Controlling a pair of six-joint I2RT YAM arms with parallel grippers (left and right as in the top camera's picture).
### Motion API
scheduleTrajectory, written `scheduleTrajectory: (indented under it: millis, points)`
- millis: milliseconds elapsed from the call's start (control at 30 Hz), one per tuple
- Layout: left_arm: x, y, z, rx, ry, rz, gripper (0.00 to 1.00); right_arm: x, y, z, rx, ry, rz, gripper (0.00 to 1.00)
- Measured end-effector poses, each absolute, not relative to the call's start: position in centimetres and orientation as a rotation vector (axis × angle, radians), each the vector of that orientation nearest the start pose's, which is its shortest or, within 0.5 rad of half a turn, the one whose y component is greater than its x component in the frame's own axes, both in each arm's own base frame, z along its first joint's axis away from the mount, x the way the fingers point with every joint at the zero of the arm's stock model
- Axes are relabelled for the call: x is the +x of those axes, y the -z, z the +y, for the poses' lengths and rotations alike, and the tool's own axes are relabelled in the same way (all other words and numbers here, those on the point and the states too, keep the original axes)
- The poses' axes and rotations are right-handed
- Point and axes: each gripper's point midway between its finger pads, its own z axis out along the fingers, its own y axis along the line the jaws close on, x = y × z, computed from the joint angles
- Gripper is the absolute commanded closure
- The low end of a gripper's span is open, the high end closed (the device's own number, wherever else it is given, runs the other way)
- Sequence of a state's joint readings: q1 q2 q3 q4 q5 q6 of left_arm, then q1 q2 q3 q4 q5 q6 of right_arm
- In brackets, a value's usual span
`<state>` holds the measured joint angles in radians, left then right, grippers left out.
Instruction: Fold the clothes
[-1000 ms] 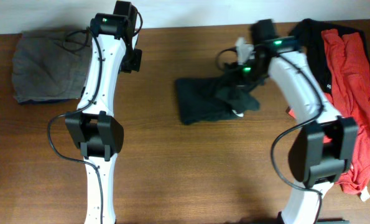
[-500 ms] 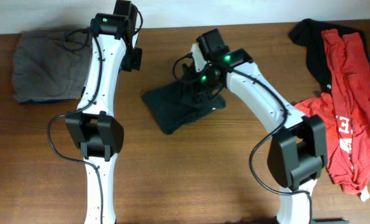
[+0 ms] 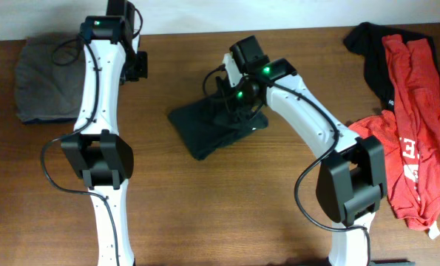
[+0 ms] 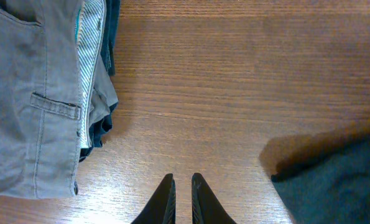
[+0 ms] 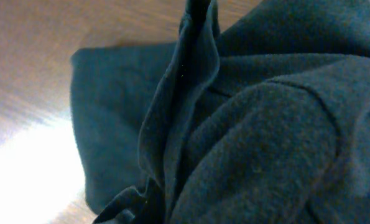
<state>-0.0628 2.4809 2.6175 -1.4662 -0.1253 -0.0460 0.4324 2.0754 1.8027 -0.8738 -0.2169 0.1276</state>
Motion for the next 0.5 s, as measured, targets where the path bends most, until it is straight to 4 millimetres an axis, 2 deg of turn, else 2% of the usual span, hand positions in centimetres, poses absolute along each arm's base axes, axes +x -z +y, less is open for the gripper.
scheduleTrajectory:
  millis: [100, 233, 267, 300, 367, 433, 500]
  points:
    - [52.4, -13.1, -0.9, -0.01, -0.14, 2.884, 0.89, 42.8, -11.5, 26.2, -0.568, -0.449, 2.699, 0.96]
    - [52.5, -13.1, -1.0, -0.011, -0.127, 2.88, 0.89, 41.1, -10.8, 29.9, -0.696, -0.462, 2.672, 0.96]
    - [52.5, -13.1, -1.0, -0.01, -0.127, 2.88, 0.89, 40.5, -10.3, 30.9, -0.732, -0.465, 2.67, 0.92]
    - [52.6, -13.1, -1.0, -0.01, -0.126, 2.877, 0.89, 39.7, -9.8, 31.9, -0.777, -0.467, 2.669, 0.8]
    - [52.7, -13.2, -1.1, -0.01, -0.125, 2.872, 0.89, 38.4, -9.1, 33.4, -0.839, -0.468, 2.673, 0.5]
    - [52.9, -13.2, -1.1, -0.01, -0.124, 2.864, 0.89, 37.0, -8.6, 34.9, -0.933, -0.469, 2.655, 0.41]
    - [53.1, -13.3, -1.1, -0.011, -0.124, 2.856, 0.88, 35.9, -8.5, 35.9, -1.011, -0.468, 2.63, 0.41]
